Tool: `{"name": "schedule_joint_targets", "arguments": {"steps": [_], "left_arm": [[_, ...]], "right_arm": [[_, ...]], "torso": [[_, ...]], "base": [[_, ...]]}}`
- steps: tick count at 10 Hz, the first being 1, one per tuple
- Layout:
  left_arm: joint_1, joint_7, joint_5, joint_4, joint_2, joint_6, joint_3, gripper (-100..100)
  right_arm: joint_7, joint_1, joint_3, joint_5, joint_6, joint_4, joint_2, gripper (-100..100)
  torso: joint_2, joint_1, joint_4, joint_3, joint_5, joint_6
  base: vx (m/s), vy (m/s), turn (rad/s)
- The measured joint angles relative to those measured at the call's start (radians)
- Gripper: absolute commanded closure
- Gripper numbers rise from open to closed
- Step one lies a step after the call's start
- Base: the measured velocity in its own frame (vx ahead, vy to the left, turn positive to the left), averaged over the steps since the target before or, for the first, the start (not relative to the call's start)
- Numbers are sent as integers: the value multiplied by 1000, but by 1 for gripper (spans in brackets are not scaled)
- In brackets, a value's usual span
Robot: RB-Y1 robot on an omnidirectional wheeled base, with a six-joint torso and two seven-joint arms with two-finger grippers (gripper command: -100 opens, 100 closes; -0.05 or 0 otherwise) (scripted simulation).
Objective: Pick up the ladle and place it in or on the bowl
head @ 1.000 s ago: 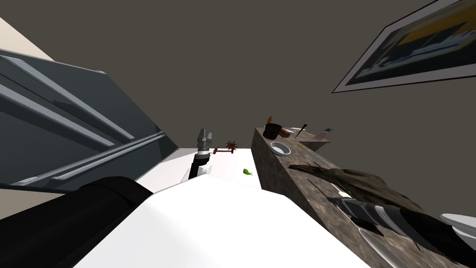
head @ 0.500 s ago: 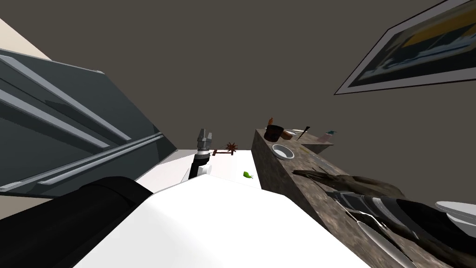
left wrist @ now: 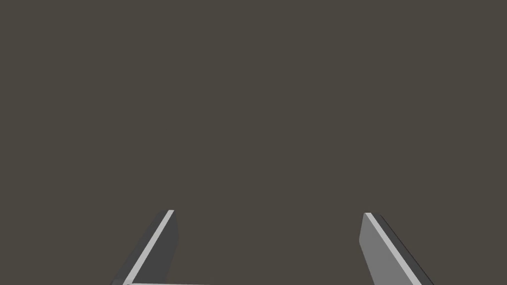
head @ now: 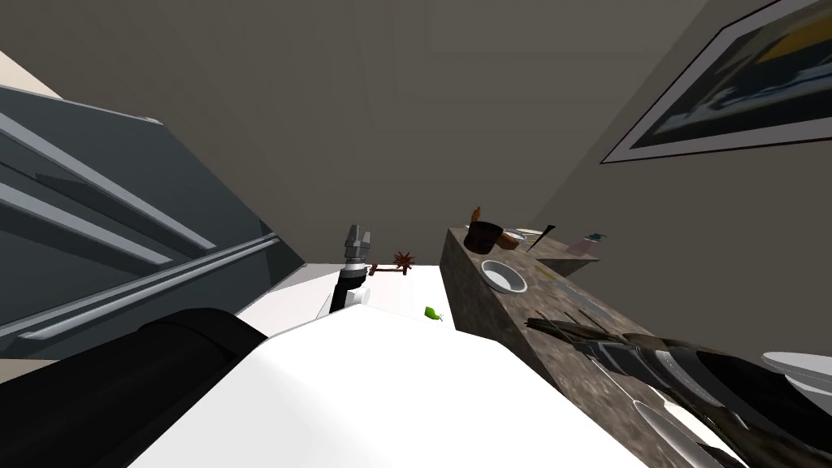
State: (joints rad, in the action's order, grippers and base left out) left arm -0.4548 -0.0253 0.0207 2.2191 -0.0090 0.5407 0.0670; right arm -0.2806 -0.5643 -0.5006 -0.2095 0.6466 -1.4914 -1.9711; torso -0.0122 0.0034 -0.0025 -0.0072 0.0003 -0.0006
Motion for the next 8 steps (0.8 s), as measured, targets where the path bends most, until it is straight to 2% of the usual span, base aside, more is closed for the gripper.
{"name": "schedule_joint_targets", "arguments": {"steps": [2, 3, 4, 6, 8], "left_arm": [[0, 0, 0, 0, 0, 0, 0, 0], [0, 0, 0, 0, 0, 0, 0, 0], [0, 0, 0, 0, 0, 0, 0, 0], [0, 0, 0, 0, 0, 0, 0, 0], [0, 0, 0, 0, 0, 0, 0, 0]], "right_arm": [[-15, 5, -4, 35, 4, -26, -52, 100], [-28, 9, 4, 35, 13, -23, -64, 100], [-22, 23, -15, 65, 19, -31, -94, 100], [-52, 16, 15, 44, 26, -30, -102, 100], [-78, 27, 16, 66, 34, -46, -150, 100]], "torso": [[-1, 2, 0, -1, 1, -1], [-1, 1, 0, 0, 1, 0], [-1, 2, 0, 0, 1, 0], [5, 0, 1, 3, 0, 1], [8, 1, 1, 4, 1, 2]], "base": [[160, 28, 14], [164, 32, 9], [110, 22, 3], [86, 8, 1], [40, 23, -67]]}}
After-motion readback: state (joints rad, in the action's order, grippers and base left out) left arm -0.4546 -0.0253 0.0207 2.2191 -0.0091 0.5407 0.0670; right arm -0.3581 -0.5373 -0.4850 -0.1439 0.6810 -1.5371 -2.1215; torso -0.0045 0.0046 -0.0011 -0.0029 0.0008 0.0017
